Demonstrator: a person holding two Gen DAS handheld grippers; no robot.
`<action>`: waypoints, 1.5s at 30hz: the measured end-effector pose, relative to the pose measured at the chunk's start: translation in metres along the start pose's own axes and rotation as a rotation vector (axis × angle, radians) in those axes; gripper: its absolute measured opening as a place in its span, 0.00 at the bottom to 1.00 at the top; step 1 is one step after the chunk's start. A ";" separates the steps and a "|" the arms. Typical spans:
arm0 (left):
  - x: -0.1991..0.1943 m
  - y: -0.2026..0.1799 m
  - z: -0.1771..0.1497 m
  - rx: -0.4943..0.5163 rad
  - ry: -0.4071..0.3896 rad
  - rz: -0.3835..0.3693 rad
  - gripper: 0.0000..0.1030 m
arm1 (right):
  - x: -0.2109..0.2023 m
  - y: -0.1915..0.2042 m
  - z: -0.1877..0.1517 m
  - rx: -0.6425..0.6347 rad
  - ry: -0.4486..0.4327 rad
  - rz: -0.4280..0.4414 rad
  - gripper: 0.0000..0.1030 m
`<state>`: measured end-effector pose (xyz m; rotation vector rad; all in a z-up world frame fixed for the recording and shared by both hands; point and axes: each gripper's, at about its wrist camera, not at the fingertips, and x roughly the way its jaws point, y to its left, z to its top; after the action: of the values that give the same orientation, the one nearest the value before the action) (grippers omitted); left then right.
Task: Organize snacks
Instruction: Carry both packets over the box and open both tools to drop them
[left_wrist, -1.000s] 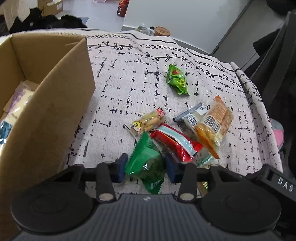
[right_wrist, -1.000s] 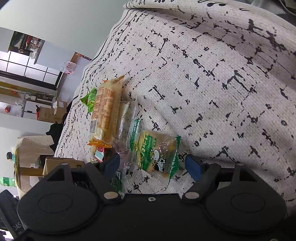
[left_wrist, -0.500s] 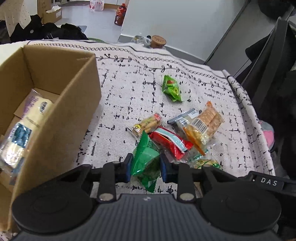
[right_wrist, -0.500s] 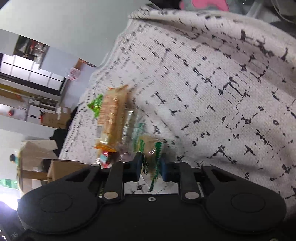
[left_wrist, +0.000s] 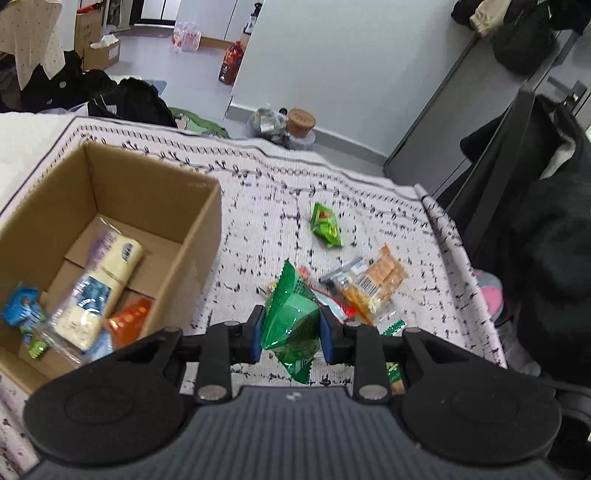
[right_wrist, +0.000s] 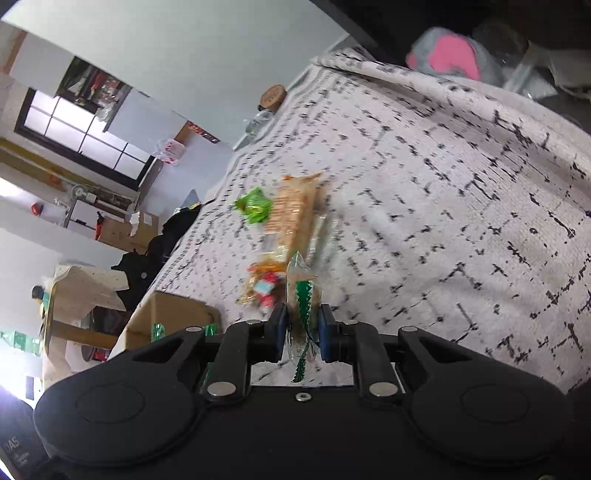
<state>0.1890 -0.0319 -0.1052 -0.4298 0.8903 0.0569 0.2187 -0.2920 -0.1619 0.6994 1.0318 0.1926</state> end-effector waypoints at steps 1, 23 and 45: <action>-0.005 0.002 0.002 -0.003 -0.007 -0.004 0.28 | -0.003 0.006 -0.001 -0.013 -0.006 0.005 0.17; -0.054 0.072 0.023 -0.128 -0.037 -0.005 0.28 | -0.009 0.099 -0.028 -0.159 -0.055 0.024 0.17; -0.066 0.148 0.037 -0.305 -0.051 0.049 0.30 | 0.011 0.173 -0.051 -0.241 -0.034 0.087 0.17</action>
<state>0.1419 0.1261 -0.0846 -0.6873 0.8440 0.2498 0.2112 -0.1314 -0.0793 0.5270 0.9282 0.3729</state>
